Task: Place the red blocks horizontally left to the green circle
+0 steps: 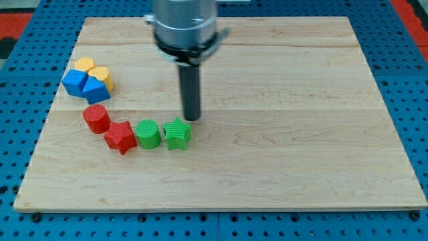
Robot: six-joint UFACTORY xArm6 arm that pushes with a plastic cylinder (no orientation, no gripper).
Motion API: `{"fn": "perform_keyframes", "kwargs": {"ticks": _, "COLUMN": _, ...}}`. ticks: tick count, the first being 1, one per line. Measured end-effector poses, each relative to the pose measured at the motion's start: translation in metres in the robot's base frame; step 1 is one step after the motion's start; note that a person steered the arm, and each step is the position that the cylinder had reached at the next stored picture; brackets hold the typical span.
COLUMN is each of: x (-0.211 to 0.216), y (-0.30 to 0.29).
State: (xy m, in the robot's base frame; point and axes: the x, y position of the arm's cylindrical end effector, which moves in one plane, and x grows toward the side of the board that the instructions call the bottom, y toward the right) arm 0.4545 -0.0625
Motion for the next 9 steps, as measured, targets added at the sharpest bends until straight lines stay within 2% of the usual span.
{"fn": "perform_keyframes", "kwargs": {"ticks": 2, "x": -0.009, "y": -0.112}}
{"fn": "perform_keyframes", "kwargs": {"ticks": 4, "x": -0.021, "y": -0.162}}
{"fn": "perform_keyframes", "kwargs": {"ticks": 5, "x": -0.033, "y": -0.165}}
{"fn": "perform_keyframes", "kwargs": {"ticks": 6, "x": -0.039, "y": -0.131}}
{"fn": "perform_keyframes", "kwargs": {"ticks": 8, "x": 0.012, "y": -0.141}}
{"fn": "perform_keyframes", "kwargs": {"ticks": 9, "x": 0.014, "y": -0.141}}
